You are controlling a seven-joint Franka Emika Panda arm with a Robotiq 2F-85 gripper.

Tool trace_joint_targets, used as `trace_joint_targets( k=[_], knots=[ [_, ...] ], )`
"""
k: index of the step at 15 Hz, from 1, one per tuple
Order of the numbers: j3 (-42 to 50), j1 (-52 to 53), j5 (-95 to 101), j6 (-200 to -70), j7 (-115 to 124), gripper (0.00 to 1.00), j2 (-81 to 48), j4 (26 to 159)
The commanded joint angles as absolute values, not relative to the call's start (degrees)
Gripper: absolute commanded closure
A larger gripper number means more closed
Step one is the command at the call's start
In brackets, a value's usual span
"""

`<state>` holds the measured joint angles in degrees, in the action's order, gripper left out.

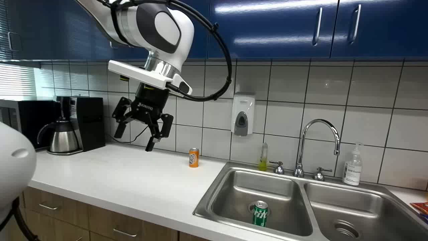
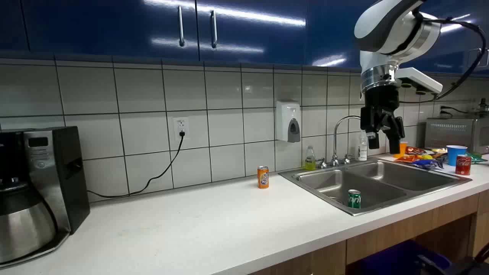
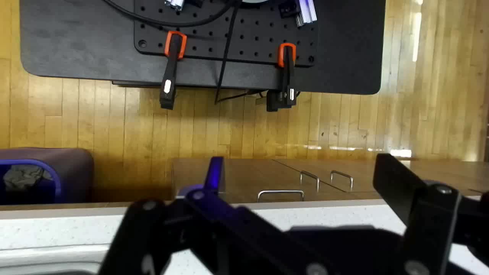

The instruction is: Remove the green can from the sink.

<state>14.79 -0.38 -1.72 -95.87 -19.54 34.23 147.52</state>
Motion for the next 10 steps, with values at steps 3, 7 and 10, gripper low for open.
trace_joint_targets(
  k=[3,7,10],
  knots=[
    [13.6,-1.8,-2.3,-95.7,-20.2,0.0,34.0,147.4],
    [13.7,-1.8,-2.3,-96.0,-20.2,0.0,33.3,147.1],
    [15.1,-2.7,-1.9,-99.0,-20.8,0.0,29.6,145.7]
  ],
)
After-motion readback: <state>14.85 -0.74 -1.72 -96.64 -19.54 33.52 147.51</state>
